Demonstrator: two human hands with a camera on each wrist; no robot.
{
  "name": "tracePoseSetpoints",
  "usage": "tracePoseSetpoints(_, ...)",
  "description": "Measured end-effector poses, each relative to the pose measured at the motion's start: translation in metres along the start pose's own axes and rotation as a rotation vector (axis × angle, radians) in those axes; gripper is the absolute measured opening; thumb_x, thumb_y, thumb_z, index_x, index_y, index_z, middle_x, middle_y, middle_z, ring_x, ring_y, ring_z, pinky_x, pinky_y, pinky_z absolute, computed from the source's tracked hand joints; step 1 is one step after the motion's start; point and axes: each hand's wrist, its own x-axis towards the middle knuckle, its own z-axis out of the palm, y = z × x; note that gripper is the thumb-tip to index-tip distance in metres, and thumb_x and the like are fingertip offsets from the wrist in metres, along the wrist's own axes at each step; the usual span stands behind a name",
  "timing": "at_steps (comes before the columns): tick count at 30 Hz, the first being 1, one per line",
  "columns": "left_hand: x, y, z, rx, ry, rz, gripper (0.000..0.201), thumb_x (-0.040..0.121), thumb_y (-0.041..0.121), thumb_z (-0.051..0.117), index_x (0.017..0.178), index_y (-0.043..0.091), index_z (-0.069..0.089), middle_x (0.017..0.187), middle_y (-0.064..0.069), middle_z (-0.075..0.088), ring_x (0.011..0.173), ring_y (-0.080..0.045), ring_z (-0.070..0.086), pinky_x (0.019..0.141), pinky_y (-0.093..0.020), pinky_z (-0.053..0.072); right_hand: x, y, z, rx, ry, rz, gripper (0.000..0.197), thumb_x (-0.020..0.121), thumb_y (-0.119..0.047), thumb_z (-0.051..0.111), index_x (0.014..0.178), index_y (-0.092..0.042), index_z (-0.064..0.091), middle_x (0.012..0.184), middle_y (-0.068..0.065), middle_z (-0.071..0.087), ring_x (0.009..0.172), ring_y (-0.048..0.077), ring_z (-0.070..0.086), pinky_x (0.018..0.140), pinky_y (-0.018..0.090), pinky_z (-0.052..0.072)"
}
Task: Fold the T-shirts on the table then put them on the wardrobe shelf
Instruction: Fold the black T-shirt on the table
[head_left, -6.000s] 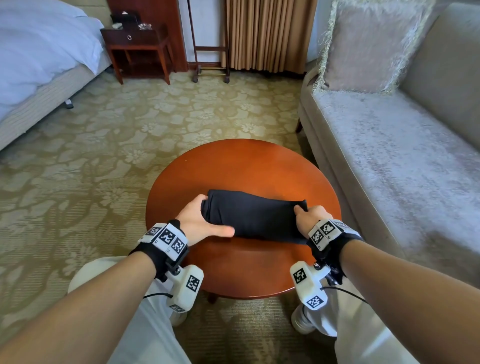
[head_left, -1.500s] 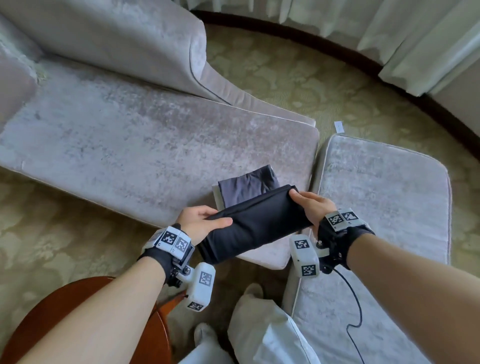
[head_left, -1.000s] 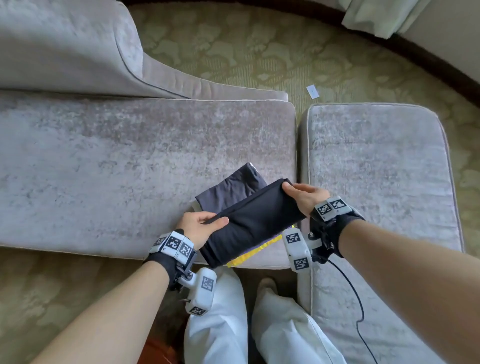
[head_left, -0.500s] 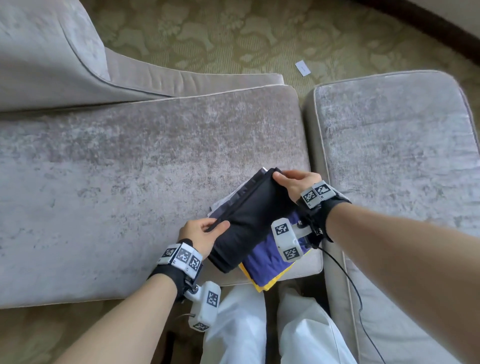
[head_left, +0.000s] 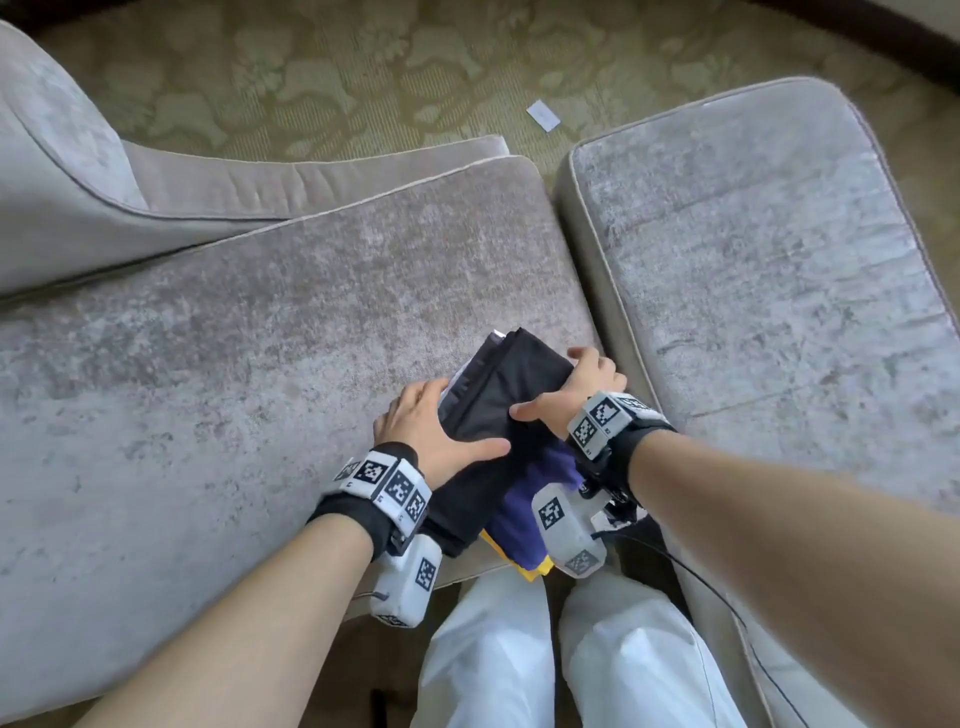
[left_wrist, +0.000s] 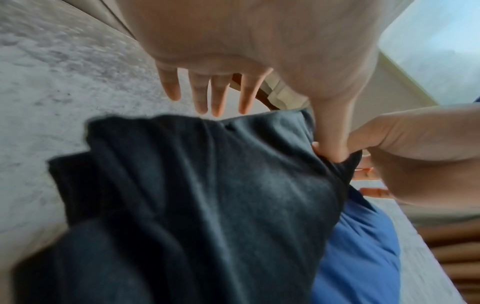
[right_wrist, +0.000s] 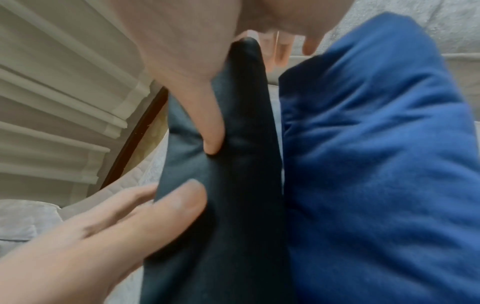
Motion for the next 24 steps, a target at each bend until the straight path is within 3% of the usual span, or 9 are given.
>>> tracePoseSetpoints(5, 0.032, -0.006, 0.009, 0.096, -0.116, -0.098, 0.103, 0.069, 0.072, 0.070, 0.152, 0.030, 0.024, 0.156, 0.002, 0.030, 0.138, -0.026, 0.039, 0.111, -0.047, 0.033, 0.008, 0.009, 0.016, 0.012, 0.059, 0.013, 0.111, 0.052, -0.060, 0.084, 0.141, -0.026, 0.028, 0.143, 0.001, 0.033, 0.135, 0.021, 0.029, 0.109, 0.045, 0.030)
tracePoseSetpoints(9, 0.041, -0.004, 0.013, -0.029, -0.162, -0.157, 0.085, 0.056, 0.065, 0.082, 0.128, 0.029, 0.054, 0.127, 0.001, 0.061, 0.113, -0.024, 0.059, 0.097, -0.036, 0.047, 0.007, 0.035, 0.008, 0.141, 0.101, 0.030, 0.116, 0.048, -0.060, 0.085, 0.142, -0.023, 0.028, 0.147, -0.001, 0.029, 0.137, 0.020, 0.026, 0.111, 0.044, 0.028)
tracePoseSetpoints(11, 0.042, -0.002, 0.011, -0.160, -0.180, -0.187, 0.091, 0.042, 0.061, 0.087, 0.121, 0.027, 0.058, 0.119, 0.003, 0.066, 0.104, -0.019, 0.064, 0.095, -0.036, 0.051, 0.003, 0.054, 0.002, 0.252, 0.162, 0.105, 0.124, 0.043, -0.057, 0.089, 0.144, -0.020, 0.027, 0.150, 0.000, 0.026, 0.139, 0.022, 0.025, 0.114, 0.042, 0.025)
tracePoseSetpoints(13, 0.044, 0.000, 0.008, -0.221, -0.195, -0.198, 0.112, 0.033, 0.061, 0.089, 0.133, 0.024, 0.053, 0.128, 0.004, 0.062, 0.110, -0.016, 0.061, 0.095, -0.033, 0.050, -0.003, 0.072, -0.004, 0.368, 0.169, 0.246, 0.131, 0.042, -0.052, 0.091, 0.148, -0.018, 0.021, 0.154, 0.003, 0.021, 0.141, 0.024, 0.023, 0.116, 0.040, 0.022)
tracePoseSetpoints(16, 0.049, 0.006, -0.003, -0.240, -0.255, -0.203, 0.119, 0.053, 0.047, 0.093, 0.150, 0.015, 0.034, 0.139, 0.000, 0.050, 0.112, -0.016, 0.055, 0.082, -0.025, 0.046, -0.012, 0.091, -0.006, 0.537, 0.022, 0.426, 0.140, 0.047, -0.045, 0.093, 0.153, -0.016, 0.007, 0.156, 0.006, 0.020, 0.142, 0.026, 0.028, 0.110, 0.040, 0.031)
tracePoseSetpoints(18, 0.055, 0.008, -0.008, -0.240, -0.282, -0.217, 0.135, 0.041, 0.054, 0.093, 0.153, 0.014, 0.027, 0.147, -0.004, 0.043, 0.122, -0.020, 0.051, 0.090, -0.028, 0.043, -0.017, 0.099, 0.000, 0.591, -0.078, 0.483, 0.141, 0.049, -0.043, 0.093, 0.154, -0.013, 0.003, 0.152, 0.010, 0.032, 0.134, 0.029, 0.040, 0.097, 0.039, 0.039)
tracePoseSetpoints(20, 0.061, 0.006, -0.008, -0.235, -0.310, -0.212, 0.142, 0.027, 0.062, 0.089, 0.150, 0.018, 0.033, 0.146, -0.003, 0.044, 0.129, -0.023, 0.049, 0.099, -0.032, 0.042, -0.018, 0.105, 0.012, 0.656, -0.155, 0.520, 0.122, 0.051, -0.039, 0.093, 0.145, -0.005, 0.023, 0.123, 0.010, 0.055, 0.105, 0.030, 0.059, 0.087, 0.037, 0.045)
tracePoseSetpoints(22, 0.078, -0.012, 0.002, -0.254, -0.357, -0.198, 0.127, 0.028, 0.065, 0.093, 0.140, 0.026, 0.047, 0.138, 0.003, 0.056, 0.121, -0.019, 0.058, 0.100, -0.035, 0.047, -0.019, 0.103, 0.023, 0.741, -0.218, 0.519, 0.085, 0.047, -0.040, 0.093, 0.111, -0.005, 0.047, 0.089, 0.004, 0.058, 0.076, 0.025, 0.062, 0.085, 0.044, 0.054)
tracePoseSetpoints(24, 0.086, -0.020, 0.008, -0.295, -0.373, -0.182, 0.116, 0.025, 0.061, 0.096, 0.130, 0.029, 0.056, 0.127, 0.005, 0.065, 0.112, -0.015, 0.064, 0.098, -0.038, 0.051, -0.013, 0.104, 0.036, 0.806, -0.266, 0.521, 0.084, 0.034, -0.047, 0.094, 0.100, -0.010, 0.059, 0.092, 0.006, 0.066, 0.079, 0.029, 0.069, 0.079, 0.049, 0.057)
